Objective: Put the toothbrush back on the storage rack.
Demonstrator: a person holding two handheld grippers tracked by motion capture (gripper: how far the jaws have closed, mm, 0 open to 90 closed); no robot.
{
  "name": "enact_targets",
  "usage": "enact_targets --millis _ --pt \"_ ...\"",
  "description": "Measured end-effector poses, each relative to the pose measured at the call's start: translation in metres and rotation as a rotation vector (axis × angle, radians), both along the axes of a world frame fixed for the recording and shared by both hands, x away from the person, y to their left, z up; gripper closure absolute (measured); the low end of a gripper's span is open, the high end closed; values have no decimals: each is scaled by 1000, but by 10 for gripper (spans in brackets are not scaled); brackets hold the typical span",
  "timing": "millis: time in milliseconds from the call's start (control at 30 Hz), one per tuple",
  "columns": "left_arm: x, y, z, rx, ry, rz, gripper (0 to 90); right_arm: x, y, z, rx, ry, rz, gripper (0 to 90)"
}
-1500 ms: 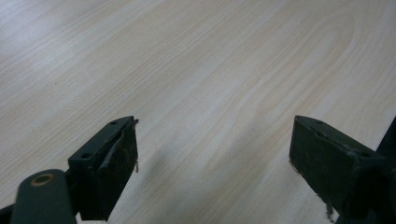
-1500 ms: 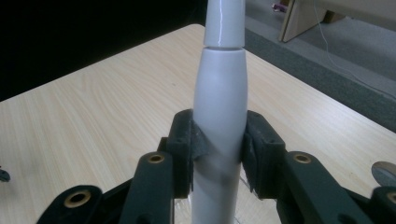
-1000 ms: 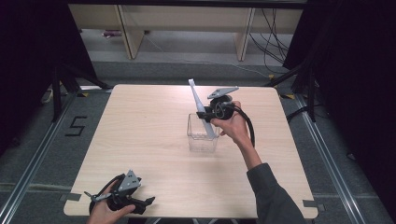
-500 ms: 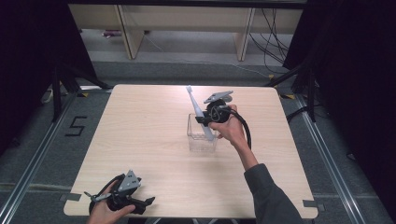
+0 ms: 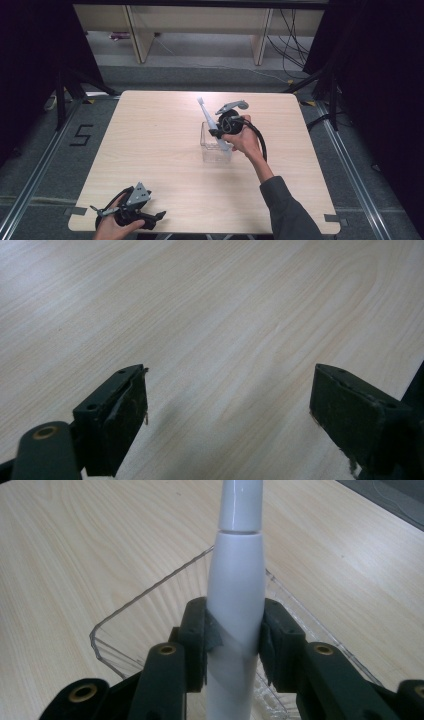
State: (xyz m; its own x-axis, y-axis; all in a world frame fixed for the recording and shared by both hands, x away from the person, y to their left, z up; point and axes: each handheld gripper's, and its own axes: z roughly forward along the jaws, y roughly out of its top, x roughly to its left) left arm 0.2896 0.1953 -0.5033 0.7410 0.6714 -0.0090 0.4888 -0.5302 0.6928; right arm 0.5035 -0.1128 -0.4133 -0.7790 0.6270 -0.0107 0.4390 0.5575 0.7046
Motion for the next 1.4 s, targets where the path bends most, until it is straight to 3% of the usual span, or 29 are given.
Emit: enact_targets --millis 33,67,100,167,267,367,400,567,667,1067,1133,1167,1233,1300,1333,1400 --pt "0 0 0 1 0 -1 148 0 2 -1 -9 17 3 666" --pt "0 0 0 4 -5 -2 148 0 3 -3 -11 -6 -2 666" --pt "0 0 0 2 -9 -3 148 -1 3 -3 -17 20 1 666" --pt "0 1 1 4 -8 -5 148 0 4 -5 -19 26 3 666" --pt "0 1 1 8 -11 -12 148 0 6 -8 -22 16 4 666" --pt "0 -1 -1 -2 -5 6 148 1 8 -10 -33 38 -9 666" --pt "0 0 0 0 2 -1 148 -2 9 -9 -46 88 -44 666" --pt "0 0 1 4 -10 -6 148 3 10 -12 -57 39 14 666" --pt "0 0 1 2 -7 -2 148 1 11 -13 -58 70 -12 666" --pt "0 0 0 4 -11 5 148 7 14 -15 -73 64 2 664" --pt "0 0 1 7 -11 -12 148 8 14 -15 -83 68 -2 664" --pt "0 1 1 5 -12 -14 148 3 16 -13 -84 131 -71 663" --pt "0 0 1 -1 -8 -10 148 7 16 -16 -66 102 -23 663" --pt "1 1 1 8 -14 -19 148 9 16 -19 -78 71 -23 663" --pt "0 1 1 4 -13 -21 148 8 17 -16 -77 96 -31 663" --pt "0 1 2 3 -13 -21 148 8 17 -17 -79 88 -24 662"
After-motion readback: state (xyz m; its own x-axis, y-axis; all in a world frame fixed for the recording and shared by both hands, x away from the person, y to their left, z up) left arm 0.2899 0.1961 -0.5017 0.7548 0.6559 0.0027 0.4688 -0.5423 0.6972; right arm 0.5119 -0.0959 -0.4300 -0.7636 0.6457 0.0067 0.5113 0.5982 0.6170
